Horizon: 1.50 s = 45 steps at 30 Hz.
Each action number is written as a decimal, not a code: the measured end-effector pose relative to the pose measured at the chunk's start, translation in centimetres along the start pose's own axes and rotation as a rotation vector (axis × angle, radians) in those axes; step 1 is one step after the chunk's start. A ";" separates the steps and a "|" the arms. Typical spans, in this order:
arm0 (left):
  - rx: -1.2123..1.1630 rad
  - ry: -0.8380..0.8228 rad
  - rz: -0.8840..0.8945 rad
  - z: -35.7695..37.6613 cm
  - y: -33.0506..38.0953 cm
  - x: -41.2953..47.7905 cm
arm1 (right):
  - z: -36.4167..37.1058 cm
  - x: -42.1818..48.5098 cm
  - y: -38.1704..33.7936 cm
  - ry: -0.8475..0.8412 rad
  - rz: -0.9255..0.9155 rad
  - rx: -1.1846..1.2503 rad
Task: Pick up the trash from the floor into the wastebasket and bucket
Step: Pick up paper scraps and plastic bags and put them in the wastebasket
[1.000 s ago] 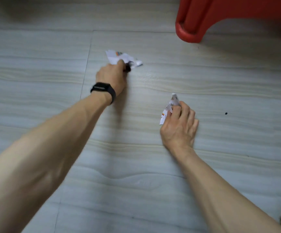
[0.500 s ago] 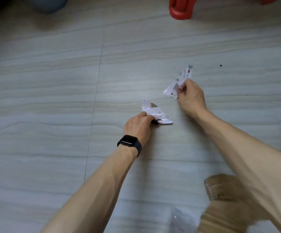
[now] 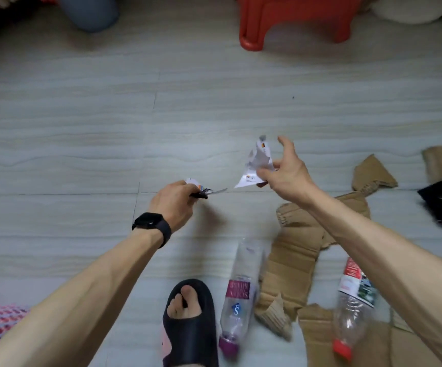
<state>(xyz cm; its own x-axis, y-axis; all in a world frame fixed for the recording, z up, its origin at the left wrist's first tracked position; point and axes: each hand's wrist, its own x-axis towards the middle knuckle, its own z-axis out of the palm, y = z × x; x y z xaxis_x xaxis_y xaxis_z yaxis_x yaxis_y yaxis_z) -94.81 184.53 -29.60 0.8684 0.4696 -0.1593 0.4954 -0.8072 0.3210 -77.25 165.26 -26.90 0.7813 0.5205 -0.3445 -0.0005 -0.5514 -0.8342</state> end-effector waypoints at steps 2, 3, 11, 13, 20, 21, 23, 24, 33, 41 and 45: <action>-0.032 0.061 -0.013 -3.2 -0.3 -2.0 | -0.7 -2.6 -2.2 -0.049 -0.044 -0.003; -0.044 0.071 -0.018 -4.2 -0.5 -2.5 | -0.8 -3.4 -3.0 -0.056 -0.060 -0.006; -0.145 0.474 -0.093 -20.2 -4.5 -18.5 | 2.6 -18.9 -19.5 -0.159 -0.378 -0.128; -0.115 0.551 -0.146 -22.9 -7.2 -23.8 | 5.3 -22.7 -22.4 -0.213 -0.459 -0.196; -0.114 0.651 -0.464 -25.5 -18.2 -38.4 | 17.0 -31.9 -27.3 -0.473 -0.600 -0.341; -0.098 0.662 -0.488 -25.1 -19.4 -39.6 | 18.8 -32.6 -27.5 -0.498 -0.625 -0.365; -0.070 0.657 -0.528 -23.8 -21.0 -41.3 | 22.8 -33.2 -27.6 -0.501 -0.657 -0.410; -0.056 0.646 -0.550 -22.8 -21.8 -41.9 | 24.8 -33.1 -27.4 -0.489 -0.668 -0.422; -0.065 0.106 -0.736 -14.1 -27.3 -45.8 | 36.8 -32.4 -24.1 -0.586 -0.737 -0.659; -0.120 0.240 -0.773 -12.7 -26.9 -45.4 | 36.2 -31.3 -18.6 -0.391 -0.159 -0.405; 0.066 0.192 -0.643 -12.7 -24.2 -43.4 | 33.1 -31.9 -16.8 -0.325 -0.071 -0.275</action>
<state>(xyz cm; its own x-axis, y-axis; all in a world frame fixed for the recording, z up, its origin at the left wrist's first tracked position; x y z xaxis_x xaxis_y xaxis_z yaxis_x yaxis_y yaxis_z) -144.79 188.22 -18.63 0.3844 0.9141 -0.1291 0.9179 -0.3635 0.1589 -122.80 179.52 -16.18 0.5364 0.7173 -0.4447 0.2471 -0.6373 -0.7300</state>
